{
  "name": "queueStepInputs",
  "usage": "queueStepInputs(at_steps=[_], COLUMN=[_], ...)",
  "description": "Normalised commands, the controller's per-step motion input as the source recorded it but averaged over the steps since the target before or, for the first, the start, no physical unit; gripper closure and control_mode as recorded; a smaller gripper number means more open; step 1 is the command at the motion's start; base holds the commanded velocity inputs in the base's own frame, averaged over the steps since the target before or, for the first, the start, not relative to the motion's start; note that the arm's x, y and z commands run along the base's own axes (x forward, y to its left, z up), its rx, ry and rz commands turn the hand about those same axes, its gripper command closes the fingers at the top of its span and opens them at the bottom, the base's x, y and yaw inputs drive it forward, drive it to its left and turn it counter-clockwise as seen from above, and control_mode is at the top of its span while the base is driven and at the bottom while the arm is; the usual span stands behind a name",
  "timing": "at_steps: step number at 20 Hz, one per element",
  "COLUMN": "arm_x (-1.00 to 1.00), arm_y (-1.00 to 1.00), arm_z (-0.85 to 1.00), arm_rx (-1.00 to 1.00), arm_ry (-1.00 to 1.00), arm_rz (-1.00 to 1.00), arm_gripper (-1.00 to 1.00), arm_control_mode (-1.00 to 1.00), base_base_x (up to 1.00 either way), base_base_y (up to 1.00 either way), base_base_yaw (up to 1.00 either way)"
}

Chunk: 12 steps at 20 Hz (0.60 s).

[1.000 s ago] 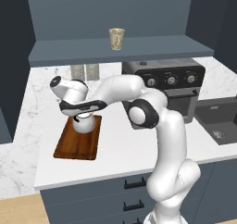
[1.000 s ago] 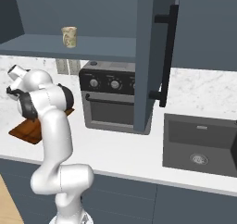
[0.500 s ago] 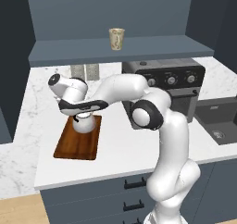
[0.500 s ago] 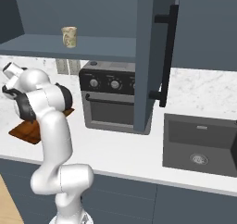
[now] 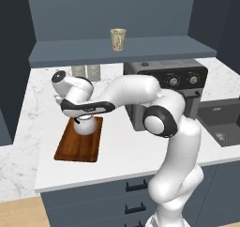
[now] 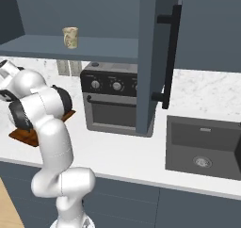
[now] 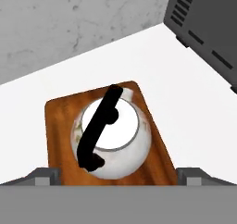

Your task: Pick the kettle from the counter and place it on the tray. Then pick the mug from the cabinet and place it on the tray. Then close the cabinet doors.

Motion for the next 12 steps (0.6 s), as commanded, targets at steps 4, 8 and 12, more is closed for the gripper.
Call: queueStepInputs(at_steps=[4,8,12], arm_x=[-0.62,-0.57,-0.52], arm_y=[-0.07,-0.13,-0.22], arm_z=[0.09,0.18,0.36], arm_rx=[0.04,0.04,0.0], arm_ry=[-0.1,-0.01,0.0], arm_rz=[0.18,0.25,0.3], arm_gripper=[-1.0,-1.0,-1.0], arm_control_mode=[-1.0,-1.0,-1.0], base_base_x=[0.0,0.0,0.0], base_base_y=[0.0,0.0,0.0], base_base_yaw=[0.0,0.0,0.0])
